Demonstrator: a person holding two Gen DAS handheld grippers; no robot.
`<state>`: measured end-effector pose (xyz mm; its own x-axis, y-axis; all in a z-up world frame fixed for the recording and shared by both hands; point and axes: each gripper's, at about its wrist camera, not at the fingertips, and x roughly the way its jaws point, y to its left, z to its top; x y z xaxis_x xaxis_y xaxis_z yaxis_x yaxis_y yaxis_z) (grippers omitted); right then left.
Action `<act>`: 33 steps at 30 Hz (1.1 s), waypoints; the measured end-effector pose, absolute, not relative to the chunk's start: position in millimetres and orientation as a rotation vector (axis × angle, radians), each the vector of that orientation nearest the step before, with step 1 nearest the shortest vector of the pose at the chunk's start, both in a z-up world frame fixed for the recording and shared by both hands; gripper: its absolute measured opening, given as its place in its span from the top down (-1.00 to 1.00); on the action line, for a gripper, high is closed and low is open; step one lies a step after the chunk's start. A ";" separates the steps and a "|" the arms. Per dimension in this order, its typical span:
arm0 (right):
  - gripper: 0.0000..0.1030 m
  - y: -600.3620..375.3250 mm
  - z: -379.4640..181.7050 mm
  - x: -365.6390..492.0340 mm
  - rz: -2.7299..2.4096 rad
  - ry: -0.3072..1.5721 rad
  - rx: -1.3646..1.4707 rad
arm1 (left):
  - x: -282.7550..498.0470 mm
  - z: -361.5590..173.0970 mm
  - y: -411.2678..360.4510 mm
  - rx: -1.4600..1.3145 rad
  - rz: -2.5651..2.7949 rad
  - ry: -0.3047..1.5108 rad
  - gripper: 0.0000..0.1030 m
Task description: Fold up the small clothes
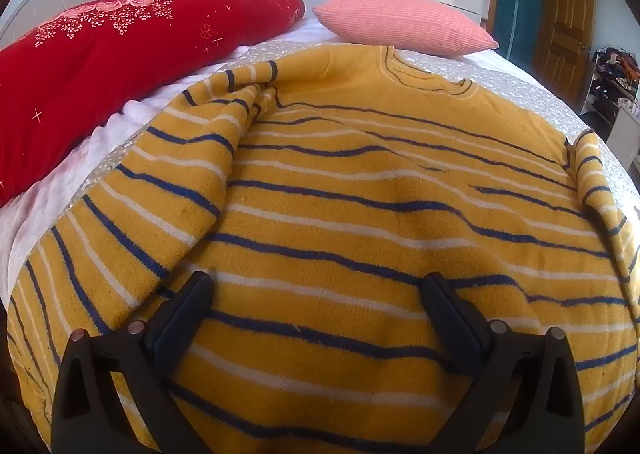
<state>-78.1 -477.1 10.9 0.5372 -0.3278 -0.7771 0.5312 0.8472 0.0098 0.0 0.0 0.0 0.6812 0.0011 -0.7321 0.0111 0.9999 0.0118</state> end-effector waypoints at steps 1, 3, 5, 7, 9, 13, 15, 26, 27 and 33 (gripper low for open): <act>-1.00 -477.0 10.9 -78.2 -0.518 0.863 0.257 | 0.0 0.0 -0.1 0.016 -0.005 0.820 -1.00; -1.00 -477.3 10.9 -78.4 -0.518 0.863 0.257 | 0.0 0.0 0.0 0.014 -0.006 0.821 -1.00; -1.00 -477.8 11.0 -78.7 -0.519 0.863 0.257 | 0.0 0.0 0.1 0.014 -0.006 0.821 -1.00; -1.00 -476.8 10.8 -78.0 -0.521 0.865 0.253 | 0.1 0.0 0.0 0.015 -0.007 0.821 -1.00; -1.00 -477.1 10.8 -78.2 -0.521 0.865 0.253 | 0.2 0.0 -0.5 0.016 -0.007 0.822 -1.00; -1.00 -477.1 10.7 -78.1 -0.520 0.865 0.252 | 0.1 0.0 -0.7 0.017 -0.006 0.821 -1.00; -1.00 -476.5 10.6 -77.7 -0.522 0.865 0.250 | -0.6 0.5 1.2 0.019 -0.005 0.820 -1.00; -1.00 -476.3 10.5 -77.7 -0.523 0.865 0.248 | -1.8 -0.4 0.7 0.021 -0.004 0.820 -1.00; -1.00 -476.1 10.5 -77.6 -0.524 0.865 0.247 | -2.1 -0.5 1.0 0.020 -0.004 0.820 -1.00; -1.00 -475.9 10.3 -77.6 -0.524 0.865 0.246 | -2.1 -0.5 0.5 0.022 -0.004 0.819 -1.00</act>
